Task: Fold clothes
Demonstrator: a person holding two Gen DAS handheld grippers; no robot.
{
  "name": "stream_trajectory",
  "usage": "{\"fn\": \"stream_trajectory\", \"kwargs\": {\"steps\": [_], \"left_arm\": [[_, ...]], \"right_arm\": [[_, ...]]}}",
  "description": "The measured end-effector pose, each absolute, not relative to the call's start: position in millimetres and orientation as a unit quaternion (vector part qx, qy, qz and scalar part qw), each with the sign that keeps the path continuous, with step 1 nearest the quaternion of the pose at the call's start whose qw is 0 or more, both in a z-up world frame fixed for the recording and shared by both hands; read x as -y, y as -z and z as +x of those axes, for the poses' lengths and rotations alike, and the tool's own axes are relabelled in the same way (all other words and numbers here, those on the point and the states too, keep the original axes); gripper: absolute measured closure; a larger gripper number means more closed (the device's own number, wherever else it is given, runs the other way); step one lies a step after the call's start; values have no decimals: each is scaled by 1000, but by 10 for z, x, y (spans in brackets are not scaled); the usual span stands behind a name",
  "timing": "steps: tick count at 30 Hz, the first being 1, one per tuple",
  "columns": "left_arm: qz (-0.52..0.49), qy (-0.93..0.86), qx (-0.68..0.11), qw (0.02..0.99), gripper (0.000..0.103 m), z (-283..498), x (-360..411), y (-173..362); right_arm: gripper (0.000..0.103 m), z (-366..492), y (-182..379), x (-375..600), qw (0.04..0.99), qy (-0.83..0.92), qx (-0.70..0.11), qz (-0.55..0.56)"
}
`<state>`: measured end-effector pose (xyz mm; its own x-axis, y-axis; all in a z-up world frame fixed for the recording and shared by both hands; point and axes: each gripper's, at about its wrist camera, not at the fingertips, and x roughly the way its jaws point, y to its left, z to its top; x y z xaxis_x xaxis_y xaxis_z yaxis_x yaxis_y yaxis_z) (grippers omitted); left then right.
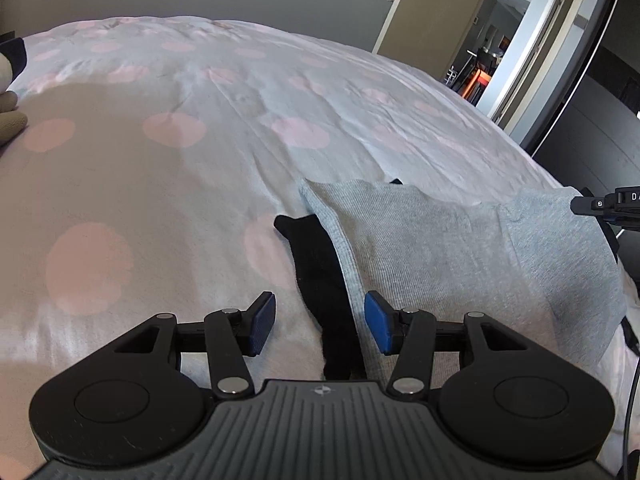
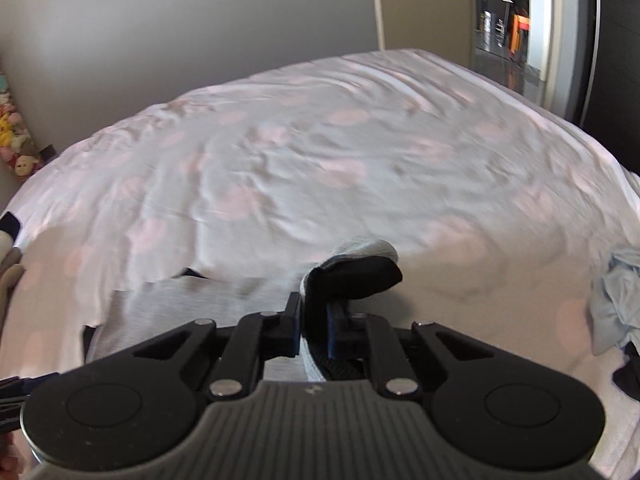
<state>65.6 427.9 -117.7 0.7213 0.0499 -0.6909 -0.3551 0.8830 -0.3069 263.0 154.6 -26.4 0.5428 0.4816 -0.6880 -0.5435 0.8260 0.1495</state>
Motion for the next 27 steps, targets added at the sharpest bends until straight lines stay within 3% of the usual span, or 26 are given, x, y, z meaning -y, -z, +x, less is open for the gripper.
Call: {"fn": "stream_trajectory", "kwargs": {"steps": [8, 18, 27], "left_arm": [[-229, -106, -335, 908, 57, 580, -4384, 1105], [-234, -113, -336, 905, 57, 564, -4484, 1135], [-233, -114, -351, 900, 57, 604, -4501, 1202]], "right_arm": [[90, 2148, 165, -2353, 857, -360, -364, -62], [90, 1837, 638, -3252, 820, -406, -398, -71], [88, 1857, 1039, -3455, 804, -397, -435, -88]]}}
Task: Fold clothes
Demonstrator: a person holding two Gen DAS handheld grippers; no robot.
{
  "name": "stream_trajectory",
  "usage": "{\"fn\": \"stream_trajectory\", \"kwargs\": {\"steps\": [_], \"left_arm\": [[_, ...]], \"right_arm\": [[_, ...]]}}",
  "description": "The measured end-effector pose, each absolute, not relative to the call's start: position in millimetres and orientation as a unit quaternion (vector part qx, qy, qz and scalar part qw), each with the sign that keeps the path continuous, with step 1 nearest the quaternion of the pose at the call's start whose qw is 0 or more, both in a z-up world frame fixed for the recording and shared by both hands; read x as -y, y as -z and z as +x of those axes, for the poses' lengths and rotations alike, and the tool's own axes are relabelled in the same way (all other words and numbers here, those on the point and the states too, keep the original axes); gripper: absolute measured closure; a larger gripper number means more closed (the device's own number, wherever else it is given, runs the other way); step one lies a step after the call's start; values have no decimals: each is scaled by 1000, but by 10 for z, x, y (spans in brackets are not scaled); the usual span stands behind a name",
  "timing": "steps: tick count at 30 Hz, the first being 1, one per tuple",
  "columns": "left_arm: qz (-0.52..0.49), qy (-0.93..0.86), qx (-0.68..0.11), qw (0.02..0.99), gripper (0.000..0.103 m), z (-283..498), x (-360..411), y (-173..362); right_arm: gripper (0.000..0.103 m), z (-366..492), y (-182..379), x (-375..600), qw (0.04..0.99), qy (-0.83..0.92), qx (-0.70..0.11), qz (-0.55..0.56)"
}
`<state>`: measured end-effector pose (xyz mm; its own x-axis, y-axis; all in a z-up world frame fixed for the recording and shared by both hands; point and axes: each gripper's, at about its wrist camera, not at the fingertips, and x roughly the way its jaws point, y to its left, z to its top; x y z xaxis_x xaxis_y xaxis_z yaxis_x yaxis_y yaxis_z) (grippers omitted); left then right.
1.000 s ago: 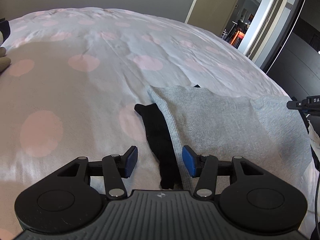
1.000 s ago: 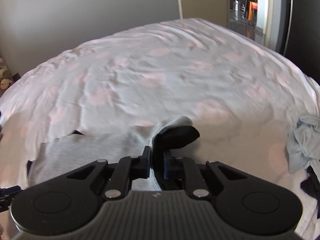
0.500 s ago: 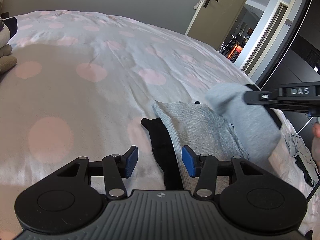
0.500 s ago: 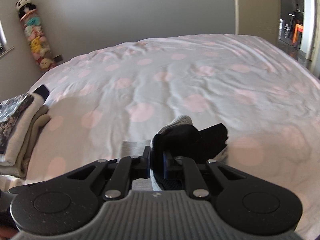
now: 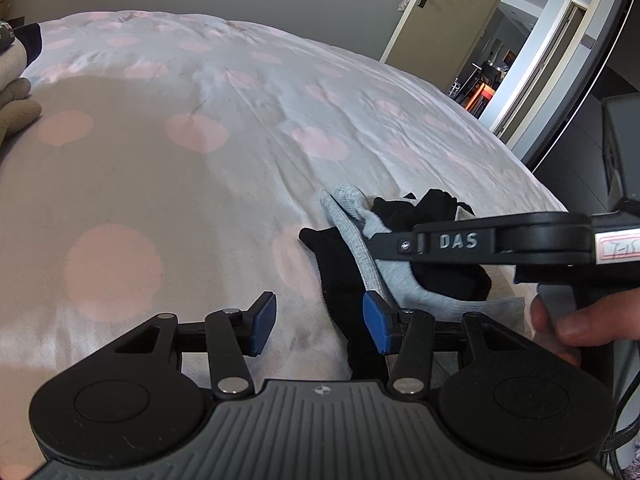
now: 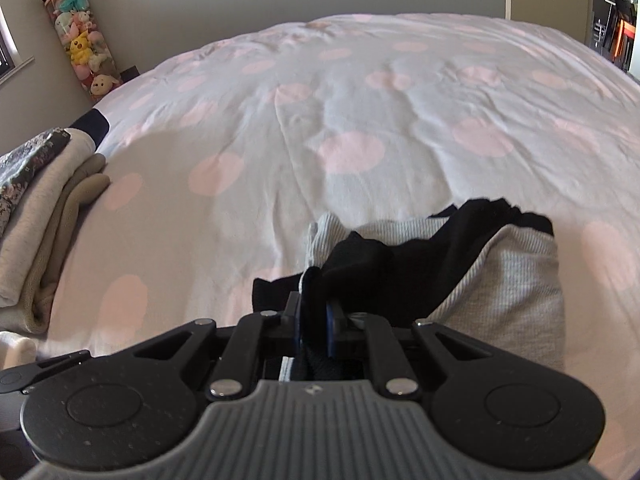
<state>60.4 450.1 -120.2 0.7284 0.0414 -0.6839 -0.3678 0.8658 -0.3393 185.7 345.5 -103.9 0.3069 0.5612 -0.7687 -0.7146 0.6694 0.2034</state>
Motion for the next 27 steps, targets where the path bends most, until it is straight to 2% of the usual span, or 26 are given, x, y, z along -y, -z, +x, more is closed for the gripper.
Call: {"fn": "stream_trajectory", "kwargs": {"steps": [1, 6, 11, 13, 21, 24, 27], "left_arm": [[-231, -113, -354, 899, 57, 611, -4491, 1209], [-223, -115, -374, 893, 57, 648, -4442, 1232], [-217, -115, -386, 889, 57, 641, -4403, 1204], [-220, -116, -389, 887, 57, 638, -4401, 1188], [-209, -104, -391, 890, 57, 610, -4253, 1078], [-199, -90, -388, 895, 57, 608, -4162, 1046], [-189, -80, -392, 897, 57, 628, -4092, 1053]], "right_arm": [[85, 1857, 1064, -3456, 800, -399, -440, -87], [79, 1849, 1033, -3423, 796, -405, -444, -77], [70, 1772, 830, -3252, 805, -408, -426, -72], [62, 1732, 737, -3137, 811, -407, -414, -71], [58, 1698, 589, -2424, 838, -383, -388, -33], [48, 1728, 689, -2158, 842, -369, -394, -11], [48, 1760, 850, -2000, 844, -356, -401, -5]]}}
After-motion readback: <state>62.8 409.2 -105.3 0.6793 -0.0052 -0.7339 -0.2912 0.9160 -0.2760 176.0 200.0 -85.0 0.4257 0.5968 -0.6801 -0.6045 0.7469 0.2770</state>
